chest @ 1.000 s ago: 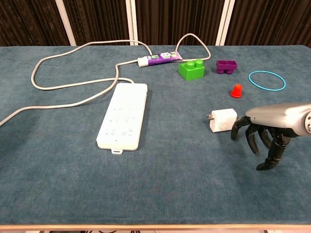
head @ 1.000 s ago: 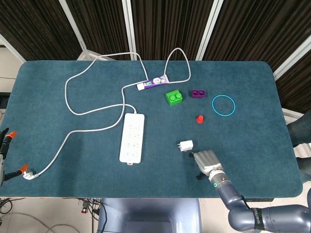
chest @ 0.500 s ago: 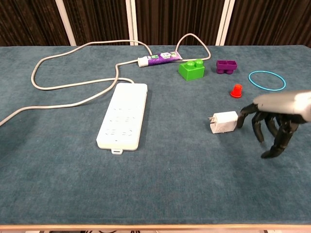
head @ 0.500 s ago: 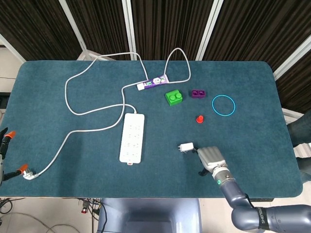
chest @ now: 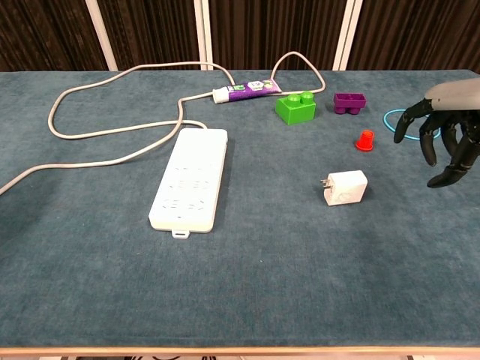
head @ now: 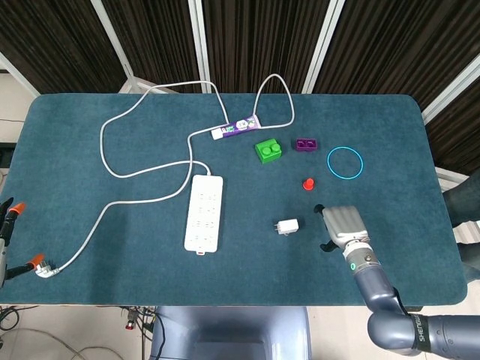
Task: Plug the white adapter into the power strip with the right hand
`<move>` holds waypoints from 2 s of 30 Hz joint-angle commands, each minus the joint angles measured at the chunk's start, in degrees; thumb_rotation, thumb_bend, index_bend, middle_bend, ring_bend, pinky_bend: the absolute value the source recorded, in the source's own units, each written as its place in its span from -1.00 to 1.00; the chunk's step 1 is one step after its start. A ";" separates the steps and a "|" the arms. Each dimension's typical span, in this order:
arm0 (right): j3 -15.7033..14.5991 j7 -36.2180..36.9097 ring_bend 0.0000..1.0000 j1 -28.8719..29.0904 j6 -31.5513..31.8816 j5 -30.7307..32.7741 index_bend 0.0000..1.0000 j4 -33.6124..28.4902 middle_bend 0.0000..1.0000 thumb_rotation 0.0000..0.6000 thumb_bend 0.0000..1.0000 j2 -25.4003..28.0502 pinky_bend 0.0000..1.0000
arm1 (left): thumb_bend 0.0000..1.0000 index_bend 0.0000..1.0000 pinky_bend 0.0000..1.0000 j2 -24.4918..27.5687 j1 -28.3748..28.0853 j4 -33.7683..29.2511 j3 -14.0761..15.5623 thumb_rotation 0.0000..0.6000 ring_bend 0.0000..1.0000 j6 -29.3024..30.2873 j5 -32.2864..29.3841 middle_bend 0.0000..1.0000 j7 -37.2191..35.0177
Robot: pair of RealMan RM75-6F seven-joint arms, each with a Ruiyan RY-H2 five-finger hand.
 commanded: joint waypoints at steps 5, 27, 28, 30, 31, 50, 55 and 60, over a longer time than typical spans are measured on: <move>0.45 3.76 -0.06 -0.97 -2.27 -3.21 -0.52 4.82 -0.08 1.00 -0.47 -2.29 0.21 | -0.80 -0.75 -1.00 0.06 0.03 0.01 0.00 1.00 -1.00 0.05 0.02 -1.00 -0.13; -3.35 0.51 -0.06 0.03 -5.47 -1.33 -0.50 7.08 -0.08 1.00 -0.47 -5.35 0.21 | -0.80 -0.75 -1.00 -0.05 0.03 -0.09 -0.01 1.00 -1.00 0.04 -0.04 -1.00 0.26; -3.39 0.60 -0.06 0.03 -5.56 -1.36 -0.50 7.18 -0.08 1.00 -0.47 -5.52 0.21 | -0.80 -0.75 -1.00 -0.05 0.04 -0.09 -0.02 1.00 -1.00 0.05 -0.05 -1.00 0.24; -3.46 0.71 -0.06 0.11 -5.89 -1.12 -0.50 7.45 -0.08 1.00 -0.47 -5.85 0.21 | -0.80 -0.75 -1.00 -0.05 0.03 -0.05 -0.09 1.00 -1.00 0.04 -0.17 -1.00 0.19; -3.47 0.73 -0.06 0.21 -6.12 -0.89 -0.50 7.59 -0.08 1.00 -0.47 -6.00 0.21 | -0.80 -0.75 -1.00 -0.03 0.03 -0.03 -0.13 1.00 -1.00 0.03 -0.24 -1.00 0.15; -3.31 1.51 -0.06 0.90 -6.24 -1.12 -0.50 7.59 -0.08 1.00 -0.47 -7.34 0.21 | -0.80 -0.75 -1.00 -0.10 -0.18 0.03 -0.22 1.00 -1.00 -0.48 -0.66 -1.00 0.16; -3.21 1.74 -0.06 0.99 -6.01 -1.22 -0.50 7.63 -0.08 1.00 -0.47 -7.71 0.21 | -0.80 -0.75 -1.00 -0.06 -0.21 0.02 -0.23 1.00 -1.00 -0.56 -0.71 -1.00 0.08; -3.17 1.93 -0.06 0.99 -5.72 -2.03 -0.50 7.14 -0.08 1.00 -0.47 -7.87 0.21 | -0.80 -0.75 -1.00 -0.06 -0.23 0.02 -0.27 1.00 -1.00 -0.63 -0.83 -1.00 0.09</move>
